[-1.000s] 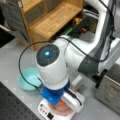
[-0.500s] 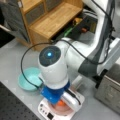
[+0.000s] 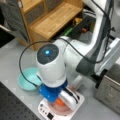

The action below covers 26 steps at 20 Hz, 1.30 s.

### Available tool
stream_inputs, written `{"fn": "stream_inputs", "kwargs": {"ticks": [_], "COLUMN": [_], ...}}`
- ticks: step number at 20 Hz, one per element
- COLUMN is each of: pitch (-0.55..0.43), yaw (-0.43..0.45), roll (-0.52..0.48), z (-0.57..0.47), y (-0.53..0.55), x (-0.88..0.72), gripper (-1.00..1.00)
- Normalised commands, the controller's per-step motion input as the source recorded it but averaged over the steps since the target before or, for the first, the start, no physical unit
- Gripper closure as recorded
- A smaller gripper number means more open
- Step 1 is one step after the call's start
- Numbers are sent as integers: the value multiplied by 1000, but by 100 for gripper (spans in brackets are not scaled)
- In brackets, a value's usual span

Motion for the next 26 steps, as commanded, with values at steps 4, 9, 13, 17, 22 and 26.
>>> {"fn": "stream_inputs", "kwargs": {"ticks": [4, 9, 13, 17, 22, 26], "pitch": [-27, 24, 31, 8, 19, 20], "yaw": [18, 57, 141, 187, 146, 137], "roll": [-220, -169, -95, 33, 117, 169], "z": [211, 385, 374, 155, -18, -27], "y": [-17, -241, -561, -818, -910, -889], "x": [-36, -109, -115, -22, 112, 295], "gripper": [-100, -100, -100, -100, -100, -100]}}
